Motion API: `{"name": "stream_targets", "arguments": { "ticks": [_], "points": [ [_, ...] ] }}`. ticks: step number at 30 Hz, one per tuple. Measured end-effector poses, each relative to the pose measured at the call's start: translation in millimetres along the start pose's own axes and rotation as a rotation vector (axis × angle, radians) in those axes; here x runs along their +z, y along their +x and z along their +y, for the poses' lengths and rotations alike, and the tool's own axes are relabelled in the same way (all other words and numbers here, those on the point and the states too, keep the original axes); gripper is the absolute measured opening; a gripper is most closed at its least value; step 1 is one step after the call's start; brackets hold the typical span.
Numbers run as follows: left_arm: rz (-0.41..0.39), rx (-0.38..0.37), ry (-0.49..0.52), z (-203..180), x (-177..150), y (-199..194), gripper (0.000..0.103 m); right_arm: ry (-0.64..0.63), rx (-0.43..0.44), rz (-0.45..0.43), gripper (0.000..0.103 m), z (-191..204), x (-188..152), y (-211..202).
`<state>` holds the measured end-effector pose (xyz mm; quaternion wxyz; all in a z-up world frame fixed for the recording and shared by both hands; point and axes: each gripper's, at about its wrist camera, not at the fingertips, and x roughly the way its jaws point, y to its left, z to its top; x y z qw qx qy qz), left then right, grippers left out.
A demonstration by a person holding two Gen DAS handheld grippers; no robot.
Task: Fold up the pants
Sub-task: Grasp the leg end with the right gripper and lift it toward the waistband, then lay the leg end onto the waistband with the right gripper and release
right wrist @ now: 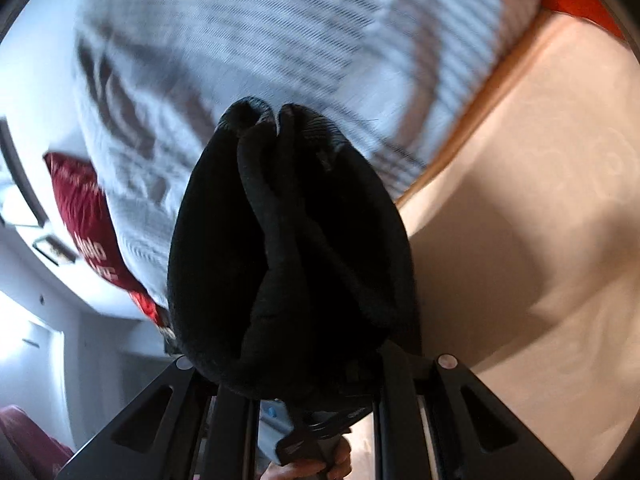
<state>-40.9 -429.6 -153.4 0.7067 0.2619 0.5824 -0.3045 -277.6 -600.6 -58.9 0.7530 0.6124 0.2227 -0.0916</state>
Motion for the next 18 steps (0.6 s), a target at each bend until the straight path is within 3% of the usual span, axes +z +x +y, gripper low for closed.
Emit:
{"name": "stream_targets", "arguments": {
  "ticks": [4, 11, 15, 18],
  "points": [
    [-0.021, -0.057, -0.06, 58, 13, -20, 0.096, -0.071, -0.047, 0.014, 0.015, 36, -13, 20],
    [-0.071, -0.015, -0.105, 173, 13, -45, 0.096, -0.195, -0.158, 0.08, 0.015, 80, -46, 75],
    [-0.048, 0.018, -0.148, 234, 8, -44, 0.096, -0.272, -0.293, 0.126, 0.015, 91, -76, 131],
    [-0.044, 0.035, -0.192, 267, -9, -44, 0.096, -0.374, -0.452, 0.17, 0.015, 98, -105, 177]
  ]
}}
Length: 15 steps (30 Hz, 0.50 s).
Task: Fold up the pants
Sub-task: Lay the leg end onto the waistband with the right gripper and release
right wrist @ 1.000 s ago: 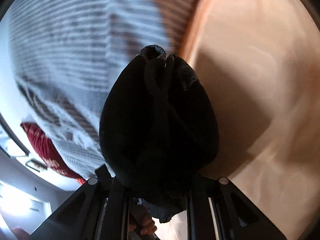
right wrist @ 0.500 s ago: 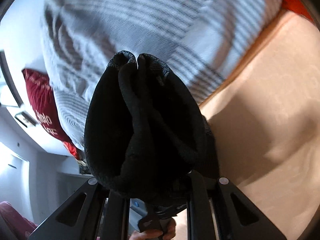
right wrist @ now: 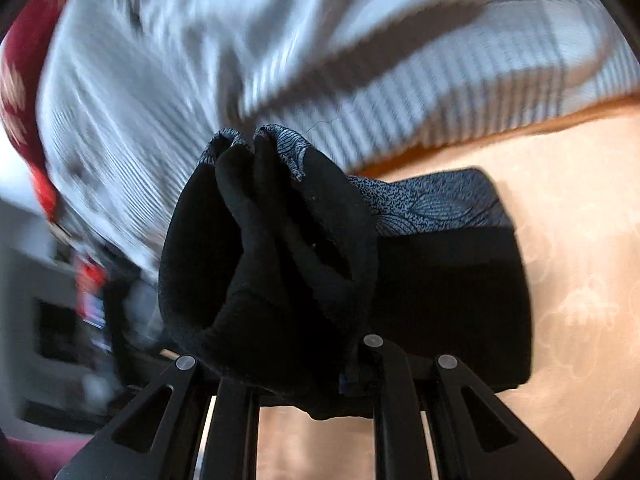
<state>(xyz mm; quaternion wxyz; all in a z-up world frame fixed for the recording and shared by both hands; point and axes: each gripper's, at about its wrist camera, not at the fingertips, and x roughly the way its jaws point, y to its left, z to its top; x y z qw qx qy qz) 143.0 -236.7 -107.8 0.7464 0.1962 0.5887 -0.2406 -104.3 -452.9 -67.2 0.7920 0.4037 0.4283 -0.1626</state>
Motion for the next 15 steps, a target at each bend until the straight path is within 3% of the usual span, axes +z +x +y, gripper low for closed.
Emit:
{"name": "stream_targets", "arguments": {
  "ticks": [4, 7, 8, 9, 11, 15],
  "points": [
    [0.008, 0.015, -0.032, 23, -18, 0, 0.096, -0.107, -0.22, 0.05, 0.016, 33, -21, 53],
    [0.001, 0.029, -0.046, 44, -19, 4, 0.096, -0.179, -0.364, 0.04, 0.026, 47, -38, 74],
    [0.001, 0.027, -0.054, 49, -18, 5, 0.096, -0.231, -0.429, 0.031, 0.034, 57, -45, 81],
    [0.0, 0.027, -0.062, 54, -17, 5, 0.096, -0.303, -0.487, 0.028, 0.049, 71, -53, 88],
    [-0.007, 0.028, -0.072, 65, -11, 12, 0.096, -0.423, -0.537, 0.039, 0.067, 97, -70, 96],
    [-0.009, -0.038, -0.034, 60, -9, 6, 0.096, -0.542, -0.476, 0.047, 0.069, 126, -93, 82]
  ]
}}
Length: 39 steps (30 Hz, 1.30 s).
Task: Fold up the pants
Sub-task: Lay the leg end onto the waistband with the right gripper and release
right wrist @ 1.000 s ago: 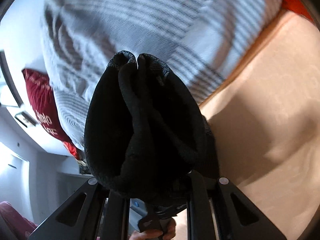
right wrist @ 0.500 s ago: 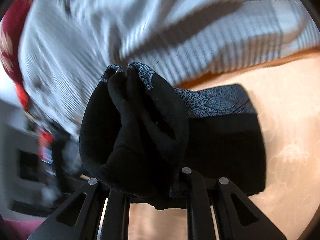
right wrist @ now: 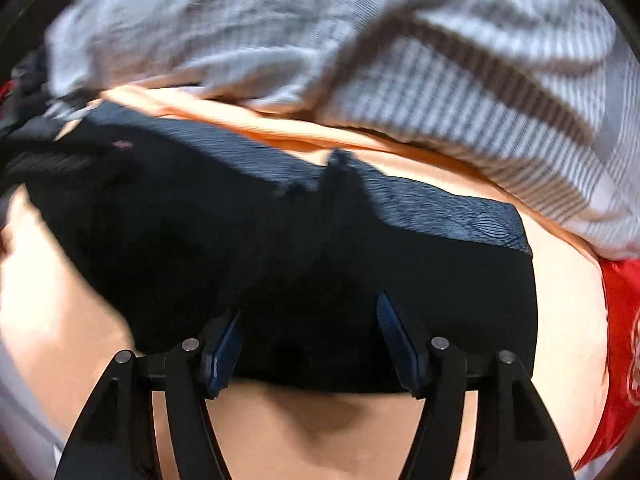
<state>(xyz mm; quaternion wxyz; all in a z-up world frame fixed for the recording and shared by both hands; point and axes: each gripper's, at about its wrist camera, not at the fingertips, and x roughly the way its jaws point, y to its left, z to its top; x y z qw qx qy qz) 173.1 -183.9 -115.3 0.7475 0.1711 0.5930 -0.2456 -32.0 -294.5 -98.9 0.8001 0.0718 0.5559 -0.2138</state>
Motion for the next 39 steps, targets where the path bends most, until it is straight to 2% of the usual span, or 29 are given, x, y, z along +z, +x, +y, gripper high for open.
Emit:
{"name": "stream_targets", "arguments": {
  "ticks": [2, 4, 9, 14, 16, 18, 19, 20, 21, 22, 23, 25, 29, 39],
  "points": [
    [0.01, -0.051, 0.043, -13, -3, -4, 0.096, 0.015, 0.043, 0.0, 0.069, -5, -10, -16],
    [0.01, -0.094, 0.086, -29, -7, -8, 0.096, 0.067, 0.072, 0.014, 0.069, -28, -23, -29],
    [0.03, -0.213, 0.168, -75, -17, -9, 0.096, 0.259, 0.052, 0.076, 0.069, -91, -45, -33],
    [0.01, -0.322, 0.214, -114, -20, -19, 0.096, 0.402, 0.065, 0.112, 0.069, -124, -60, -28],
    [0.006, -0.343, 0.222, -122, -19, -21, 0.096, 0.426, 0.076, 0.107, 0.069, -130, -64, -28],
    [0.013, -0.348, 0.232, -130, -19, -18, 0.072, 0.444, 0.083, 0.101, 0.069, -133, -67, -28],
    [0.039, -0.351, 0.239, -135, -18, -12, 0.066, 0.452, 0.087, 0.1, 0.069, -135, -69, -28],
    [0.054, -0.356, 0.239, -138, -19, -8, 0.049, 0.46, 0.093, 0.101, 0.069, -137, -71, -27],
    [0.081, -0.373, 0.237, -140, -20, 0, 0.026, 0.469, 0.1, 0.1, 0.069, -139, -72, -26],
    [0.12, -0.37, 0.233, -144, -21, 10, 0.022, 0.474, 0.104, 0.1, 0.069, -140, -72, -22],
    [0.142, -0.36, 0.227, -145, -23, 16, 0.022, 0.483, 0.113, 0.101, 0.069, -141, -75, -22],
    [0.168, -0.368, 0.193, -144, -28, 26, 0.006, 0.495, 0.123, 0.103, 0.069, -143, -78, -21],
    [0.168, -0.385, 0.175, -137, -38, 21, 0.006, 0.502, 0.13, 0.103, 0.069, -147, -84, -24],
    [0.16, -0.311, 0.2, -150, -62, 29, 0.006, 0.516, 0.14, 0.126, 0.069, -151, -89, -21]
  ]
}}
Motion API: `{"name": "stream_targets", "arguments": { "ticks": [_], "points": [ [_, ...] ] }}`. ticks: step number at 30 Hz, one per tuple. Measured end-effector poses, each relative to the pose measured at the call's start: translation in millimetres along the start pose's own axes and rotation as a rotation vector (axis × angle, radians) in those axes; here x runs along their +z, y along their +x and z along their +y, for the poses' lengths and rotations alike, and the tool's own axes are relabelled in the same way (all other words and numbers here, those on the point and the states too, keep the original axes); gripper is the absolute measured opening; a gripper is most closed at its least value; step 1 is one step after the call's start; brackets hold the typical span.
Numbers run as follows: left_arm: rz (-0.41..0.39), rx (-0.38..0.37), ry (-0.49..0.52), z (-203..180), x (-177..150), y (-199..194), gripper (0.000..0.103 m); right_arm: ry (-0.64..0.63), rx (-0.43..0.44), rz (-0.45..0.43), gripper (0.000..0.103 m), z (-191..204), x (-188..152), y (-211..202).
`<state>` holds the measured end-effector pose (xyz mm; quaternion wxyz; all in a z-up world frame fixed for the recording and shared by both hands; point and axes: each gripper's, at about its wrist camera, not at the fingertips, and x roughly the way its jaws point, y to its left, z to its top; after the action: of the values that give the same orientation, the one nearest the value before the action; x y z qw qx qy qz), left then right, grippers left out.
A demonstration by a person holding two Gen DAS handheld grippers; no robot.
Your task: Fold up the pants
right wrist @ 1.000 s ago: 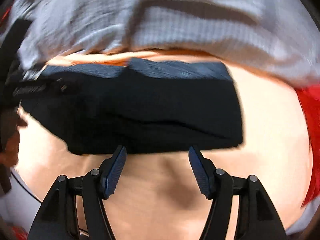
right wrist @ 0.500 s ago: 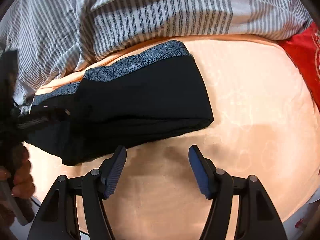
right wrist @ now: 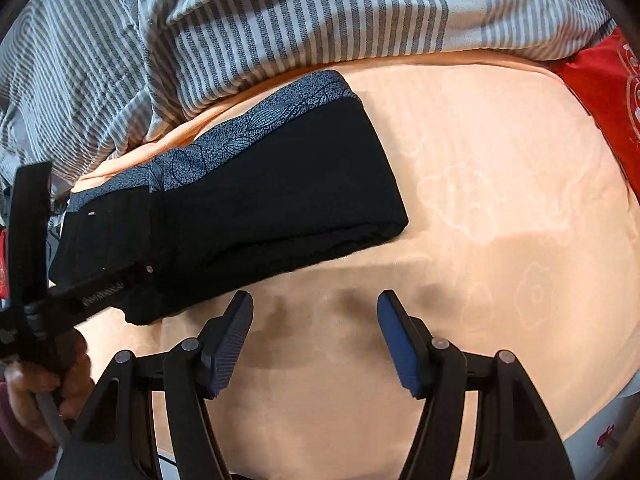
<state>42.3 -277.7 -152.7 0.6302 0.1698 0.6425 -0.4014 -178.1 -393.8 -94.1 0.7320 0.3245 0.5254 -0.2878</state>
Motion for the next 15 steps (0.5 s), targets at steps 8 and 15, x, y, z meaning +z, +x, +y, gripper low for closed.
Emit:
{"name": "stream_targets", "arguments": {
  "ticks": [8, 15],
  "points": [
    [-0.069, 0.105, 0.047, -9, -5, -47, 0.007, 0.005, 0.009, -0.021, 0.069, -5, 17, -6],
    [-0.124, 0.073, 0.083, -43, 43, -41, 0.007, 0.039, 0.065, -0.011, 0.034, -17, 51, 10]
  ]
}}
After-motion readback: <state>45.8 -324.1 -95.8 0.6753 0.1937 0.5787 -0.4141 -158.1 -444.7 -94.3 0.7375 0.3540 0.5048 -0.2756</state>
